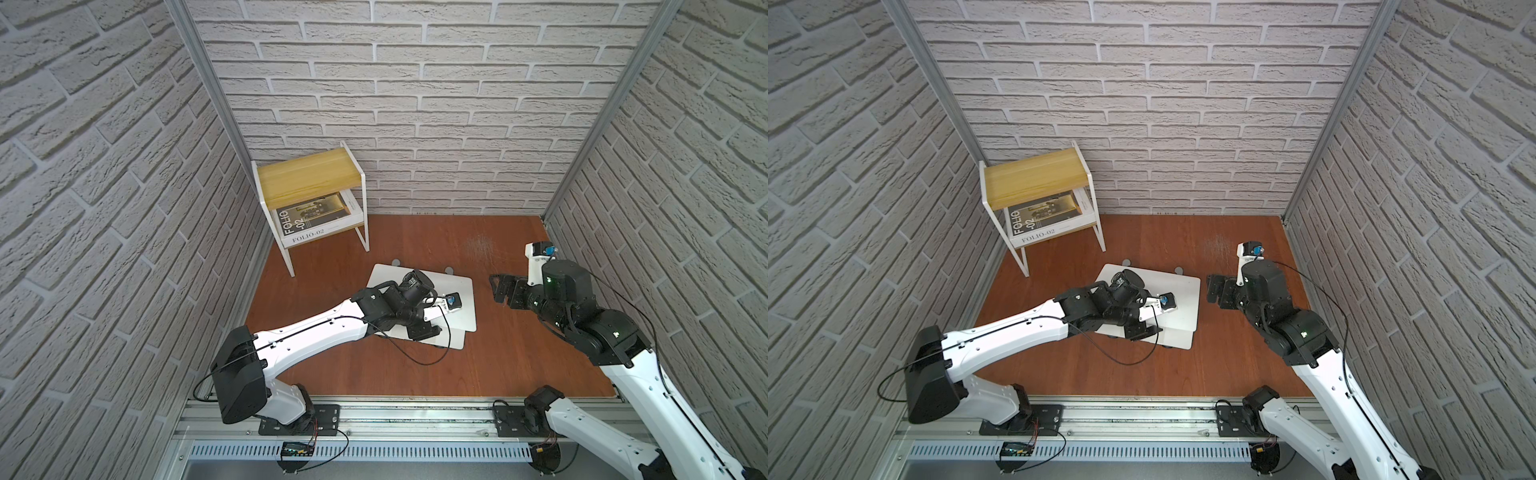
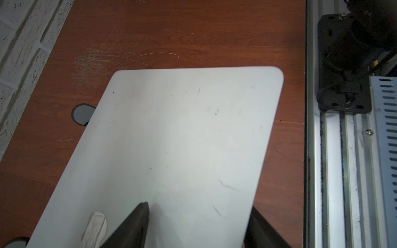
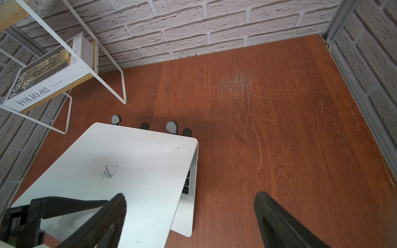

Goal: Close the laptop lid and set it aside
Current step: Close the lid of the laptop.

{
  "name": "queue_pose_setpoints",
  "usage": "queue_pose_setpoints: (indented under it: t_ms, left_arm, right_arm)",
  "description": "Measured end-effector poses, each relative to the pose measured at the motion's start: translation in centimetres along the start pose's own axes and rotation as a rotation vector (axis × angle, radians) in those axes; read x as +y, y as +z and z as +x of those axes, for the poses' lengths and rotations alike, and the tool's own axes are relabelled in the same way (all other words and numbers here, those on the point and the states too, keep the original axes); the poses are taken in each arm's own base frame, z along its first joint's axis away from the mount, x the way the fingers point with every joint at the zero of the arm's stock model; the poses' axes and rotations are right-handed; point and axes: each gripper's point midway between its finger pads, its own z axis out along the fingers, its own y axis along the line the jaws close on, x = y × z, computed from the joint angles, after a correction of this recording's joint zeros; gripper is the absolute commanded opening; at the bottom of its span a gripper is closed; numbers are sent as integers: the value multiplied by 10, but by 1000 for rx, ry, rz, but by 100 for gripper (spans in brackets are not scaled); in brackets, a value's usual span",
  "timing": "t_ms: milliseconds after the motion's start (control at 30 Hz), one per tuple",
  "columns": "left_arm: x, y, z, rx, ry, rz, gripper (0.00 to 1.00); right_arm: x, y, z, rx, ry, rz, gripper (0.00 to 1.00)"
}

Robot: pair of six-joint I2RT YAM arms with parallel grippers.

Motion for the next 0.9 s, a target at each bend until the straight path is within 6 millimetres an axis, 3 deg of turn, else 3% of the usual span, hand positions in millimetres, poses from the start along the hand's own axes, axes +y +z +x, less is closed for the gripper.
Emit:
queue_pose_setpoints:
  t_ms: [367, 567, 733, 900]
  left_arm:
    - [6, -16, -12, 7, -8, -12, 72]
    - [10, -26, -26, -20, -5, -22, 78]
    - [5, -32, -31, -46, 2, 7, 80]
    - [-3, -62, -47, -142, 30, 30, 84]
  right_arm:
    - [-3, -3, 2, -7, -1, 1, 97]
    - [-4, -7, 2, -19, 0, -1, 97]
    - [-4, -3, 8, 1, -4, -6, 97]
    - [6, 1, 15, 42, -10, -57, 97]
